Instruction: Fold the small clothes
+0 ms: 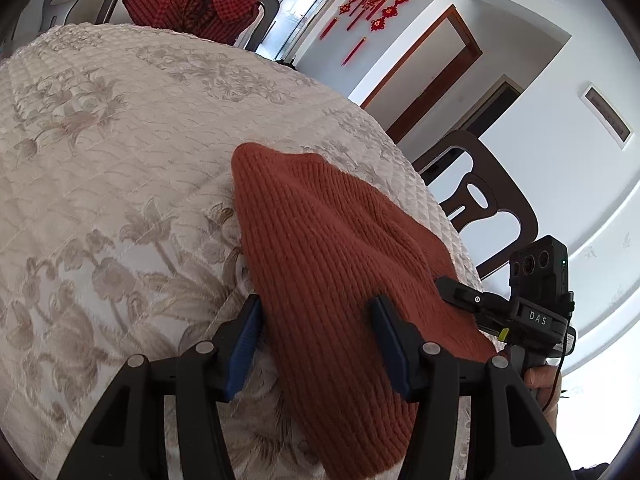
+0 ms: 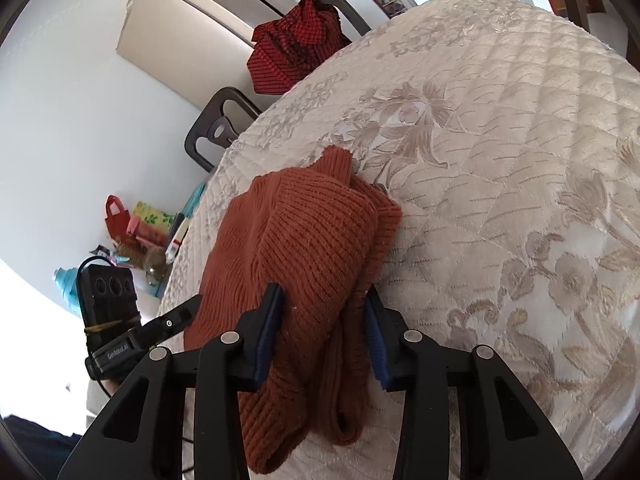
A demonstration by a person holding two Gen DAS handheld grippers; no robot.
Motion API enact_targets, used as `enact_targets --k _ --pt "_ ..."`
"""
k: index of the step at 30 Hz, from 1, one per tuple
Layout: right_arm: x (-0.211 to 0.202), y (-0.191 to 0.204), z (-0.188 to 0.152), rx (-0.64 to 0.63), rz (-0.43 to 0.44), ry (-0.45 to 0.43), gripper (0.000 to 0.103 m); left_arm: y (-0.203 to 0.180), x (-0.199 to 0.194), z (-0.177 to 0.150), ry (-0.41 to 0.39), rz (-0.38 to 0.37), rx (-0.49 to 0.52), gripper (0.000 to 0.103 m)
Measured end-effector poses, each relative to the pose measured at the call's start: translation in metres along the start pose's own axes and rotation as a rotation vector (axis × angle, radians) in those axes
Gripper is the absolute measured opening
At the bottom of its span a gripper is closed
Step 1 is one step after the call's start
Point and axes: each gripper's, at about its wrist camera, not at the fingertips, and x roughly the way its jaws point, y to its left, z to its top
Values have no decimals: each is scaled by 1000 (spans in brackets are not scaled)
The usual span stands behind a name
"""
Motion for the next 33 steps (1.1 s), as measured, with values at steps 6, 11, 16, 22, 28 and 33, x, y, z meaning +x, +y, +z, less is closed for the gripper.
enact_targets --k 6,11,16,22,28,33 --pt "6 3 2 -10 -29 -27 36 -3 4 1 -7 24 13 52" --pt "-2 11 -3 -17 -45 -52 29 -12 -7 2 -20 50 43 33" --pt "-11 30 -2 -49 -15 -76 28 -21 -22 6 -45 52 89 32" --pt "6 54 3 -91 22 -64 28 -9 -48 15 -96 66 90 31" --pt "48 81 15 -126 90 -26 28 28 -72 28 -128 122 63 32" --pt "88 108 25 -148 136 9 28 59 -89 47 -151 188 59 31"
